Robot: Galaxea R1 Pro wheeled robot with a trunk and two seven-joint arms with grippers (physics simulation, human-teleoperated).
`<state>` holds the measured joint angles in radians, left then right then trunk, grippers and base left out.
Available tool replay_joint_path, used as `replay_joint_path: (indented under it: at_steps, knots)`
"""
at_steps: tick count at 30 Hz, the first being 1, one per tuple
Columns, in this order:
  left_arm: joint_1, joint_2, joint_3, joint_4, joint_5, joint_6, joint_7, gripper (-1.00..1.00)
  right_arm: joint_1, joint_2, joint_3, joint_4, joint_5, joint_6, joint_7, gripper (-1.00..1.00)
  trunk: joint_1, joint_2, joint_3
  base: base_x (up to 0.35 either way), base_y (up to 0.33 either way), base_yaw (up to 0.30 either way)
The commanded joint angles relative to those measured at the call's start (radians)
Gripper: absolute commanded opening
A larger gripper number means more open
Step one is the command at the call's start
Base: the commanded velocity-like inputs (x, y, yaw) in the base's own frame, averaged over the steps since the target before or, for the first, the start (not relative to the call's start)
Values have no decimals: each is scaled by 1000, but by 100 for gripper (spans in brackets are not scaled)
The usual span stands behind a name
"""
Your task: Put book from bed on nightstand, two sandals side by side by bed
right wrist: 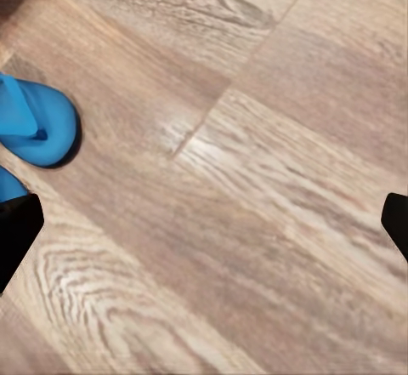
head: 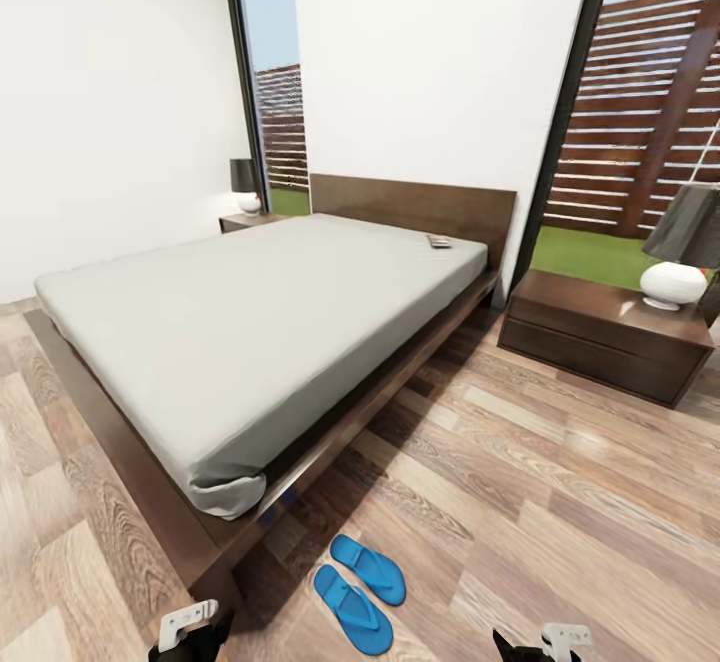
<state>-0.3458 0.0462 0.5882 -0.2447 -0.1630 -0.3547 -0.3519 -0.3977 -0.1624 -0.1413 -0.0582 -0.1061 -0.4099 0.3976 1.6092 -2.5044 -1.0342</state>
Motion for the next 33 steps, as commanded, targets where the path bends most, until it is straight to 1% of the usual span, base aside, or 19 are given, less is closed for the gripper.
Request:
replay_joint_path:
  at_steps: [1, 20, 26, 33]
  knots:
    - [-1, 0, 9, 1, -10, -4, -4, 100, -1, 0, -4, 1, -10, 0, 10, 100, -1, 0, 3, 0, 0, 0]
    - [-1, 0, 9, 1, -10, -4, -4, 100, -1, 0, -4, 1, -10, 0, 10, 100, -9, 4, 77, 0, 0, 0]
    - [-1, 0, 9, 1, -10, -4, -4, 100, -1, 0, -3, 1, -10, 0, 10, 100, -32, 46, 95, 0, 0, 0]
    - [-1, 0, 9, 1, -10, -4, -4, 100, -1, 0, -3, 1, -10, 0, 10, 100, -32, 46, 95, 0, 0, 0]
